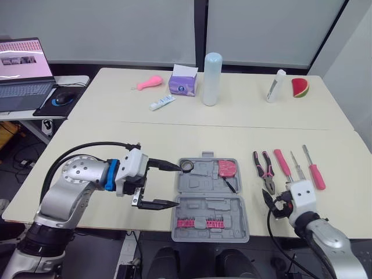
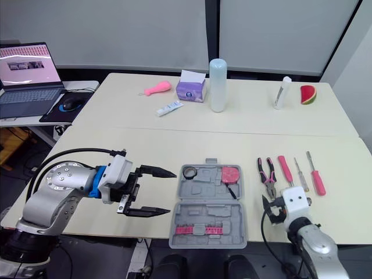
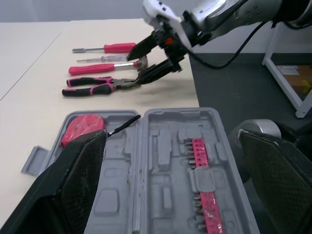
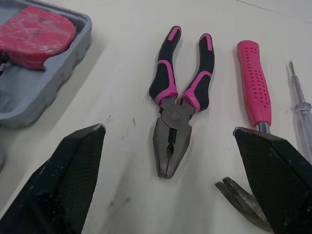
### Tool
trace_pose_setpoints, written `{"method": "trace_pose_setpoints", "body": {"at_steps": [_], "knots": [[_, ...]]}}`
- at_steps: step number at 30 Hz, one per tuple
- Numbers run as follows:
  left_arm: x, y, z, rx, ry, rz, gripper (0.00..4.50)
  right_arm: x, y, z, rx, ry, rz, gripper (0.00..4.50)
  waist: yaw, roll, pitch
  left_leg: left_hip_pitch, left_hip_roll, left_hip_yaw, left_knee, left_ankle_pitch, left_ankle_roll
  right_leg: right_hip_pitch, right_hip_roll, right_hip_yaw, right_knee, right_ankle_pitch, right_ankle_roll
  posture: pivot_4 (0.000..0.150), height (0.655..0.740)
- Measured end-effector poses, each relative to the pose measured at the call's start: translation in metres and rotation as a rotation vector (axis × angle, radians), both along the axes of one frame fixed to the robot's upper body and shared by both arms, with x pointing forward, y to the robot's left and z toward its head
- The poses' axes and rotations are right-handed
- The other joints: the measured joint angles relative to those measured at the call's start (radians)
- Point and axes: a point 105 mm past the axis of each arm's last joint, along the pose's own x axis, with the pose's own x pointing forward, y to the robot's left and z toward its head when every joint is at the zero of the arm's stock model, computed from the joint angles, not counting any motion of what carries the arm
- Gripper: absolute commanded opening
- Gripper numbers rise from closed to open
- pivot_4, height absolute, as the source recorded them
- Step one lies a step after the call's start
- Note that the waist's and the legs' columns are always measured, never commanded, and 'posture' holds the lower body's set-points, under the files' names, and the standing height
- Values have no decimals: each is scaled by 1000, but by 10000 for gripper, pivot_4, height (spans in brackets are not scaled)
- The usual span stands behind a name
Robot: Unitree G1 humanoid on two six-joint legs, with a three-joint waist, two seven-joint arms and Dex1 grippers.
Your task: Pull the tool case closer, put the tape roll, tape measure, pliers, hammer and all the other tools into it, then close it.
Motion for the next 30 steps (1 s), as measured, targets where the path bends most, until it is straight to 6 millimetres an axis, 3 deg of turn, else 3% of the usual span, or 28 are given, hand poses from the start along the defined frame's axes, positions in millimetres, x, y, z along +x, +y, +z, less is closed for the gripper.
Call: {"method": "trace_pose_setpoints", "body": {"at_steps": [8, 11, 15, 21, 30], "knots": [[5, -12, 11, -30, -5, -28, 45000, 15, -4, -16, 5, 30, -83, 44828, 2, 0, 0, -1, 0, 0, 0, 0, 0, 0, 0, 0, 0, 0, 0, 1500, 6921], [6, -14, 11, -33, 4, -25, 45000, 19, -3, -20, 19, 38, -101, 38560, -1, 0, 0, 0, 0, 0, 0, 0, 0, 0, 0, 0, 0, 0, 0, 1500, 6921], [6, -19, 10, -43, 9, -30, 45000, 25, -2, -23, 45, 38, -125, 25401, 1, 0, 0, -1, 0, -1, 0, 0, 0, 0, 0, 0, 0, 0, 0, 1500, 6921], [9, -21, 14, -45, -9, -23, 45000, 27, -1, -25, 72, 40, -133, 14318, 2, 0, 0, -1, 0, 0, 0, 0, 0, 0, 0, 0, 0, 0, 0, 1500, 6921], [12, -21, 12, -38, -20, 6, 45000, 26, 0, -24, 91, 23, -137, 12603, 1, 0, 0, -1, 0, -1, 0, 0, 0, 0, 0, 0, 0, 0, 0, 1500, 6921]]}}
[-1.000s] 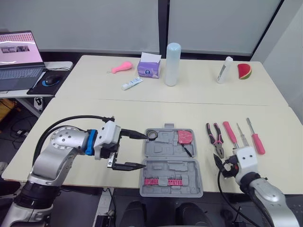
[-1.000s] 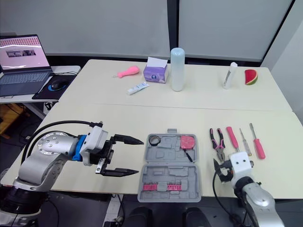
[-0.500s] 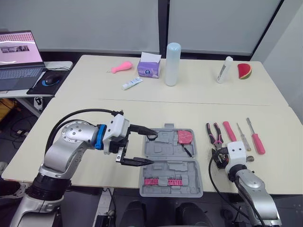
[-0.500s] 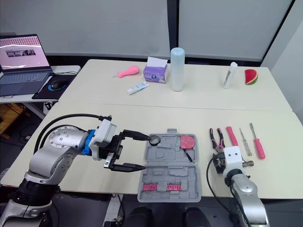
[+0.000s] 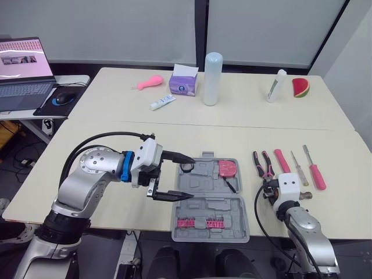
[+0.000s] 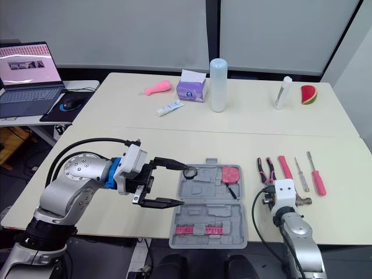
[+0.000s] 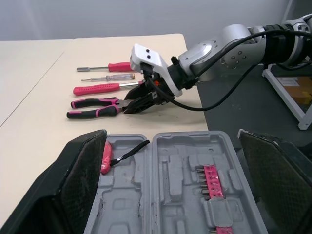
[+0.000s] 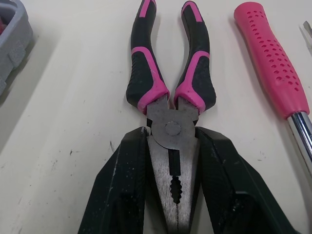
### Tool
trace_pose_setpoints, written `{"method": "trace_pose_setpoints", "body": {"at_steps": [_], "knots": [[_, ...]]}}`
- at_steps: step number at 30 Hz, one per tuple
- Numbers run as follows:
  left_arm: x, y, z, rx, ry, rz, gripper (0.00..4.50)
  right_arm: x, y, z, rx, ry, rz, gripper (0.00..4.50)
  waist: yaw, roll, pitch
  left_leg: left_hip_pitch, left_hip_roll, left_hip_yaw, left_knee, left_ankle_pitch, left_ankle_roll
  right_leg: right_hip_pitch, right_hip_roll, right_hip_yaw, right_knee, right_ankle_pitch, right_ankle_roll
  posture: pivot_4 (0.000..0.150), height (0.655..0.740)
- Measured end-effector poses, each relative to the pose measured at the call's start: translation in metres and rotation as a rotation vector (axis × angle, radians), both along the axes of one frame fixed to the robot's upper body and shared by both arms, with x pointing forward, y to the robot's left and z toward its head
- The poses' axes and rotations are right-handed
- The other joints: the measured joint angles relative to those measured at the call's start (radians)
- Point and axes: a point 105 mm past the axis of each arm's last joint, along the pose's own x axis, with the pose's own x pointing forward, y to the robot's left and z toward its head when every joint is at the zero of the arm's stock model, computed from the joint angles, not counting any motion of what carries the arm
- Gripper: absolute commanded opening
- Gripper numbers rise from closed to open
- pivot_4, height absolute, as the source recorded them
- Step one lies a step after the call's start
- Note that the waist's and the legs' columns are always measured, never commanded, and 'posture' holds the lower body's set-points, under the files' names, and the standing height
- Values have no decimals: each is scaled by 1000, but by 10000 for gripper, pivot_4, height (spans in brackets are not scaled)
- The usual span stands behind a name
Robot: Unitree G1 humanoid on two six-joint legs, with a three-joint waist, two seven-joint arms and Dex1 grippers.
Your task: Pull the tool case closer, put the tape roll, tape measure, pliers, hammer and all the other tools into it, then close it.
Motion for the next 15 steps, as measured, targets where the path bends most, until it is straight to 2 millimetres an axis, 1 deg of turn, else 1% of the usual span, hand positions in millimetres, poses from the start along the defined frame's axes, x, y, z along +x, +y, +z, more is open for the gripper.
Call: {"method": "trace_pose_setpoints", "body": {"at_steps": [2, 4, 6, 9, 10, 11, 13, 14, 15], "knots": [[1, 1, -1, 0, -9, 7, 45000, -2, 0, 1, -3, -2, 10, 12603, 0, 0, 0, 0, 0, 0, 0, 0, 0, 0, 0, 0, 0, 0, 0, 1500, 6921], [4, 5, -1, -4, -29, 39, 45000, -5, -3, 8, -32, -13, 41, 12603, 0, 2, 1, -1, 0, 0, 0, 0, 0, -1, 0, 0, 0, 0, 0, 1500, 6921], [8, 10, -1, -6, -44, 74, 45000, -6, -5, 19, -70, -35, 84, 12603, -1, 2, 1, -1, 0, 0, 0, 0, 0, -1, 0, 0, 0, 0, 0, 1500, 6921], [14, 19, -4, 12, -60, 118, 45000, -4, -1, 47, -144, -90, 203, 12603, -2, 2, 2, -1, 0, 0, 0, 0, 0, -1, 0, 0, 0, 0, 0, 1500, 6921], [14, 22, -4, 17, -65, 127, 45000, -4, 1, 54, -159, -102, 233, 12602, -2, 2, 2, -1, 0, 0, 0, 0, 0, -1, 0, 0, 0, 0, 0, 1500, 6921], [15, 25, -4, 23, -70, 136, 45000, -3, 4, 59, -179, -103, 281, 12602, -2, 2, 2, 0, 0, 0, 0, 0, 0, -1, 0, 0, 0, 0, 0, 1500, 6921], [15, 33, -7, 49, -71, 152, 45000, -3, 16, 68, -243, -73, 441, 12602, -2, 3, 2, 0, 0, 1, 0, 0, 0, -1, 0, 0, 0, 0, 0, 1500, 6921], [15, 40, -10, 74, -71, 162, 45000, -4, 23, 75, -286, -46, 552, 12602, -3, 4, 3, 0, 0, 1, 0, 0, 0, -1, 0, 0, 0, 0, 0, 1500, 6921], [16, 44, -12, 88, -72, 168, 45000, -4, 27, 82, -313, -40, 612, 12602, -2, 4, 4, 0, 0, 1, 0, 0, 0, -1, 0, 0, 0, 0, 0, 1500, 6921]]}}
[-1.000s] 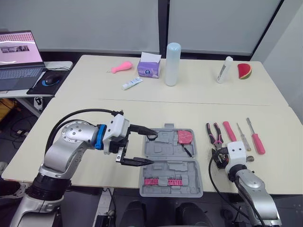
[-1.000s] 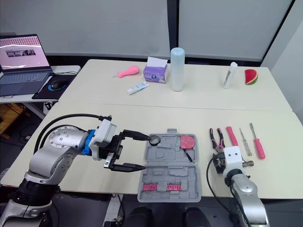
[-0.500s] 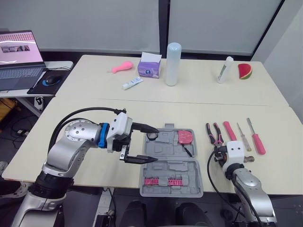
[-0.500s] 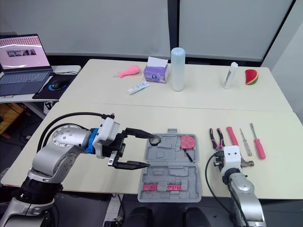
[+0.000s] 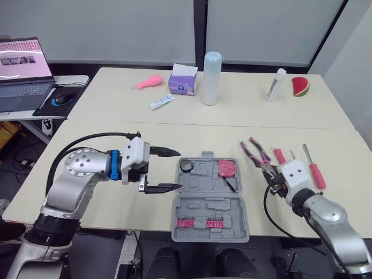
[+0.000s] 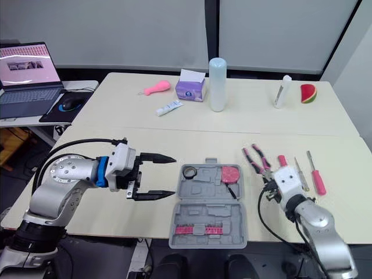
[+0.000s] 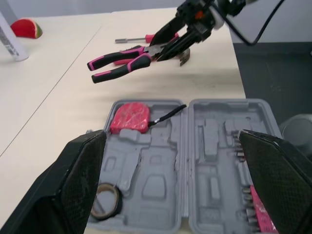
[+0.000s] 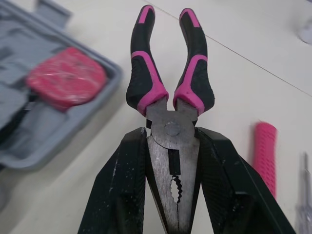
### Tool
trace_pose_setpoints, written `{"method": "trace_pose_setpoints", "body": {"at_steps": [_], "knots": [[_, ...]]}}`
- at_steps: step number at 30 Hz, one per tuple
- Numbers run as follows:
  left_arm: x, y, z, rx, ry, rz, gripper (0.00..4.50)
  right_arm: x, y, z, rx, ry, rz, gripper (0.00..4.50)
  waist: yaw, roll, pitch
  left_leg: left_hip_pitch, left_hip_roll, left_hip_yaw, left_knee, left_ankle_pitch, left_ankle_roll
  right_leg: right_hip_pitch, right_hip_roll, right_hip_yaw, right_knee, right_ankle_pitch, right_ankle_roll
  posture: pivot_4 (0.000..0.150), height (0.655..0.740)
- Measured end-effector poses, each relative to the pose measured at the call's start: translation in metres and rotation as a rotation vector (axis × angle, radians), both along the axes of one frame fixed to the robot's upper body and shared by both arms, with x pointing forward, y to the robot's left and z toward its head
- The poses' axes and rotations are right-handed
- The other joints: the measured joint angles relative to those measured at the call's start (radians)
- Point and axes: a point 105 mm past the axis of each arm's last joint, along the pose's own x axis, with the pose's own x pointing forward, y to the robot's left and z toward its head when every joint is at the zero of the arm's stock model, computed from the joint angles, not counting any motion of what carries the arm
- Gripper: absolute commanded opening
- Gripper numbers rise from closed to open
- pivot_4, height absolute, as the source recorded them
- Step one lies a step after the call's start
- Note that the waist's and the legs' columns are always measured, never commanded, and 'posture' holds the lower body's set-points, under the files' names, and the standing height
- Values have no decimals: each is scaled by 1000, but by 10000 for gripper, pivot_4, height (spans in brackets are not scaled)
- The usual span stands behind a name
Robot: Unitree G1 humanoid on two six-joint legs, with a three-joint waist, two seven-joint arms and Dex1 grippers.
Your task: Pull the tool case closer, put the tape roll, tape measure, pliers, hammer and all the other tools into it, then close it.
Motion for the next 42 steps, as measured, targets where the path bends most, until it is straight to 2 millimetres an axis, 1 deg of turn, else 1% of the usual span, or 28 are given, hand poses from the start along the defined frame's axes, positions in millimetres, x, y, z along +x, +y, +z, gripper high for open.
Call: {"method": "trace_pose_setpoints", "body": {"at_steps": [2, 5, 7, 9, 12, 16, 19, 24, 29, 34, 38, 42], "knots": [[0, 7, -3, 32, -18, 2, 45000, 1, 9, 15, -59, 9, 116, 12602, 3, 0, 1, 0, 0, -2, 0, 0, 0, 1, 0, 0, 0, 0, 0, 1500, 6921], [2, 22, -10, 104, -50, 14, 45000, 2, 24, 39, -231, 60, 355, 12602, 0, 1, 3, 0, 0, -1, 0, 0, 0, 0, -2, -1, -1, 0, 0, 1500, 6921], [0, 27, -15, 134, -58, 3, 45000, 1, 33, 44, -285, 93, 444, 12602, 1, 0, 4, 0, 1, -3, 0, 0, 0, 1, -2, -1, -2, 0, 0, 1500, 6921], [-3, 30, -17, 150, -58, -15, 45000, -1, 42, 39, -307, 147, 521, 12602, 1, 0, 4, -2, 1, -4, 0, 0, 0, 0, -2, -2, -2, 0, 0, 1500, 6921], [-4, 33, -21, 158, -49, -19, 45000, 3, 56, 26, -341, 229, 608, 12602, 1, 0, 5, -5, 0, -3, 1, 0, 0, -3, -3, -2, -2, 0, 0, 1500, 6921], [-3, 35, -23, 161, -45, -13, 45000, 16, 74, 22, -360, 245, 647, 12602, 0, 0, 5, -8, 1, -3, 2, 0, 0, -7, -3, -3, 0, 0, 0, 1500, 6921], [-2, 37, -24, 161, -44, -6, 45000, 22, 83, 15, -361, 259, 659, 12602, 0, 0, 5, -9, 1, -3, 2, 0, 0, -8, -4, -3, 0, 0, 0, 1500, 6921], [-1, 39, -25, 162, -37, 3, 45000, 26, 93, -1, -370, 302, 673, 12602, 0, 0, 5, -13, 1, -3, 4, 0, 0, -13, -4, -3, 2, 0, 0, 1500, 6921], [0, 39, -24, 162, -44, 1, 45000, 32, 102, -5, -362, 298, 685, 12602, 0, 0, 5, -13, 1, -3, 4, 0, 0, -14, -4, -3, 3, 0, 0, 1500, 6921], [0, 36, -25, 154, -41, -7, 45000, 34, 109, -13, -357, 311, 709, 12602, 0, 0, 5, -13, 1, -3, 4, 0, 0, -14, -4, -3, 3, 0, 0, 1500, 6921], [-1, 31, -28, 144, -34, -19, 45000, 37, 111, -18, -356, 320, 710, 12602, 0, -1, 4, -13, 1, -3, 4, 1, -1, -14, -4, -4, 3, 0, 0, 1500, 6921], [0, 27, -27, 135, -46, -30, 45000, 39, 110, -24, -364, 328, 713, 12602, -2, -1, 4, -13, 1, -3, 4, 1, -1, -14, -4, -4, 4, 0, 0, 1500, 6921]]}}
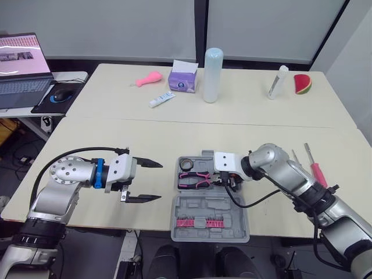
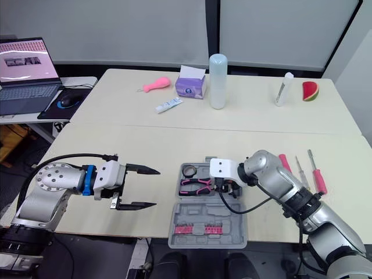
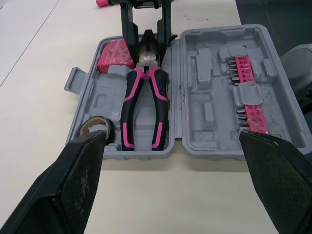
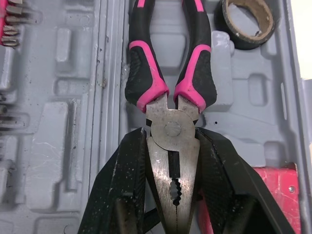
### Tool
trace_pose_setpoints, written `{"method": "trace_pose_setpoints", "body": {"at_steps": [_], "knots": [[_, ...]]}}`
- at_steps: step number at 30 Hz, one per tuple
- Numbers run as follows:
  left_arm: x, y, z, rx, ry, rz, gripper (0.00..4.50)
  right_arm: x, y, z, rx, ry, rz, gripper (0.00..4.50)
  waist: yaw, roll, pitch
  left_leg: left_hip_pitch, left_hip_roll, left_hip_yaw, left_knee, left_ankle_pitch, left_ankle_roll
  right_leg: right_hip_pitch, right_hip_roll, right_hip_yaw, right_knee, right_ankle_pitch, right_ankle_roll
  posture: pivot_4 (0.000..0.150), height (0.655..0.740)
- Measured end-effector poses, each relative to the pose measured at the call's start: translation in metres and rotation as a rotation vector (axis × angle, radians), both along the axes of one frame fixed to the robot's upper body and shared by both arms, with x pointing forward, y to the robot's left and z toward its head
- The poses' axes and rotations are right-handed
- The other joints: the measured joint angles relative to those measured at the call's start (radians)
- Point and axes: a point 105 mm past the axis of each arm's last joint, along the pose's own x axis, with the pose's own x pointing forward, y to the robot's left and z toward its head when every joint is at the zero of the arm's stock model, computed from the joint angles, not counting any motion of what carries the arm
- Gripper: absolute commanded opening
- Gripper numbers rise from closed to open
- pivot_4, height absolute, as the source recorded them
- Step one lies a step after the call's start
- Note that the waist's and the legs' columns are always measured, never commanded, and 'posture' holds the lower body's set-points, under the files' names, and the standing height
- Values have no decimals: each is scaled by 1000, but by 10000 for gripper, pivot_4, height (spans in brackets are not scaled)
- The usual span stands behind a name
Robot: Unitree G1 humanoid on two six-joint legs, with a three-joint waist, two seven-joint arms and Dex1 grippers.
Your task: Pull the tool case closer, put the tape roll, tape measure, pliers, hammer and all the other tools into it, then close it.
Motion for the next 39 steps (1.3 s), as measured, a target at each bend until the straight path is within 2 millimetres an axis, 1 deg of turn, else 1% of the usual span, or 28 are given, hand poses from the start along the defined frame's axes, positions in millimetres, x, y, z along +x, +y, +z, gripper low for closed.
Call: {"method": "trace_pose_setpoints", "body": {"at_steps": [2, 4, 9, 11, 12, 16, 19, 20, 21, 23, 26, 29, 31, 33, 35, 39], "knots": [[0, -1, 0, 0, -4, -1, 45000, 1, -1, -2, -6, 1, 0, 12602, 0, 0, 0, 0, 0, 0, 0, 0, 0, 0, 0, 0, 0, 0, 0, 1500, 6921], [1, -1, -1, 4, -6, 4, 45000, 1, -1, -3, -11, -1, 1, 19838, 0, 0, 0, 0, 0, 0, 0, 0, 0, 0, 0, 0, 0, 0, 0, 1500, 6921], [1, -4, -3, -1, -3, 1, 45000, 0, -4, -4, -24, 7, 19, 30709, 1, 0, 0, 0, 0, 0, 0, 0, 0, 0, 0, 0, 0, 0, 0, 1500, 6921], [2, -5, -2, -4, -7, -1, 45000, -1, -4, 0, -15, 3, 38, 35224, 1, 0, 0, 0, 0, 0, 0, 0, 0, 0, 0, 0, 0, 0, 0, 1500, 6921], [2, -5, -2, -4, -8, 0, 45000, -2, -2, 5, 5, -2, 52, 38271, 1, 0, 0, 0, 0, 0, 0, 0, 0, 0, 0, 0, 0, 0, 0, 1500, 6921], [2, -5, -2, -5, -11, 0, 45000, -4, 9, 25, 95, -38, 83, 38271, 0, 0, 0, 0, 0, 0, 0, 0, 0, 0, 0, 0, 0, 0, 0, 1500, 6921], [2, -5, -2, -5, -12, 0, 45000, -6, 18, 35, 160, -55, 89, 31934, 1, 0, 0, 0, 0, 0, 0, 0, 0, 0, 0, 0, 0, 0, 0, 1500, 6921], [2, -5, -2, -5, -12, 0, 45000, -6, 22, 37, 186, -54, 83, 28275, 1, 0, 0, 0, 0, 0, 0, 0, 0, 0, 0, 0, 0, 0, 0, 1500, 6921], [2, -5, -2, -5, -12, 1, 45000, -8, 27, 37, 210, -51, 79, 25910, 1, 0, 0, 0, 0, 0, 0, 0, 0, 0, 0, 0, 0, 0, 0, 1500, 6921], [2, -5, -2, -5, -12, 1, 45000, -9, 32, 35, 233, -41, 64, 21287, 1, 0, 0, 0, 0, 0, 0, 0, 0, 0, 0, 0, 0, 0, 0, 1500, 6921], [2, -5, -2, -5, -13, 2, 45000, -2, 42, 27, 262, -55, 6, 15585, 0, -1, 0, 0, 0, 0, 0, 0, -1, 0, 0, 0, 1, 0, 0, 1500, 6921], [2, -5, -2, -5, -13, 2, 45000, 1, 41, 15, 247, -49, -39, 9473, 1, -1, 0, 0, -1, 1, 1, 1, -3, -2, -1, 0, 5, 0, 0, 1500, 6921], [2, -5, -2, -5, -13, 2, 45000, 2, 40, 12, 238, -47, -46, 6021, 1, -1, 0, 0, 0, 1, 1, 2, -3, -2, -1, 0, 6, 0, 0, 1500, 6921], [2, -5, -2, -5, -13, 2, 45000, 0, 42, 9, 227, -44, -34, 2743, 1, -1, 0, 0, 0, 0, 1, 2, -3, -2, -1, 0, 7, 0, 0, 1500, 6921], [3, -5, -2, -6, -13, 4, 45000, -6, 44, 1, 212, -26, -18, 67, 0, -1, 0, 0, 0, 0, 1, 2, -3, -3, -1, -1, 7, 0, 0, 1500, 6921], [3, -5, -2, -7, -14, 9, 45000, -14, 47, -10, 190, -5, 7, 67, 0, -1, 0, 0, 0, 1, 1, 2, -3, -4, -1, 0, 9, 0, 0, 1500, 6921]]}}
